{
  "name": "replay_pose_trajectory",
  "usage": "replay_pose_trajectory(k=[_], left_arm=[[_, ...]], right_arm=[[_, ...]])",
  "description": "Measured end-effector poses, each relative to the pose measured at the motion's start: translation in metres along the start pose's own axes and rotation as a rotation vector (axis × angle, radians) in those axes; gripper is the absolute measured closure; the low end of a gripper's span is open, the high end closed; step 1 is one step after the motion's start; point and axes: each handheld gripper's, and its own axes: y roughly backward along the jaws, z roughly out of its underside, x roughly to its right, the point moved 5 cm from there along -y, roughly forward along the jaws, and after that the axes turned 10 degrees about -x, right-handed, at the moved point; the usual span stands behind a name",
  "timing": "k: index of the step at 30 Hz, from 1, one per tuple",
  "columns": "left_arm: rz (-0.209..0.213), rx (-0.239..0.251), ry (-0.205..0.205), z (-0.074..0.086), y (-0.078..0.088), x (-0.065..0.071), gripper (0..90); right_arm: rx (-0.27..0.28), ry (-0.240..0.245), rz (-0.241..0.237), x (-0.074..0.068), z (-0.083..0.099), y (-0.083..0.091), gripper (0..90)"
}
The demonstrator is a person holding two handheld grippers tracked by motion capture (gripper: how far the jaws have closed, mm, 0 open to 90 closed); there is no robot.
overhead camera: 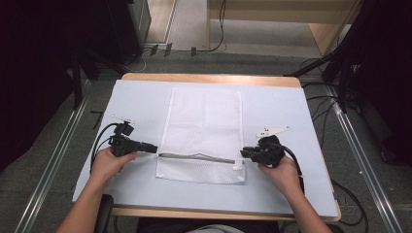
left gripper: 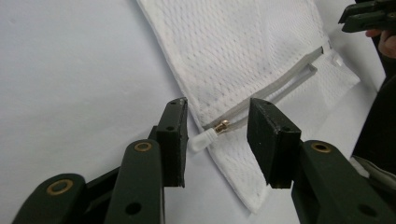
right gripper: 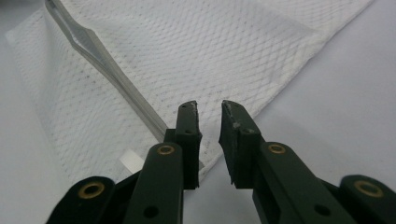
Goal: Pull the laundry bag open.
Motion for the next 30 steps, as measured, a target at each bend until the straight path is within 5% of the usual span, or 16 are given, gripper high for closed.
replay_pose_trajectory(k=[9,21,30], left_arm=[[-0.082,0.078,-0.031,0.000,0.012,-0.007,48.1],[-0.177,0.113,-0.053,-0.001,0.020,-0.017,44.7],[-0.193,0.121,-0.045,0.000,0.022,-0.023,40.9]], right_arm=[[0.042,-0.019,0.008,0.013,0.000,0.006,68.0],[0.085,-0.059,0.045,0.033,0.003,0.013,59.9],[0.098,-0.083,0.059,0.041,0.005,0.015,56.7]])
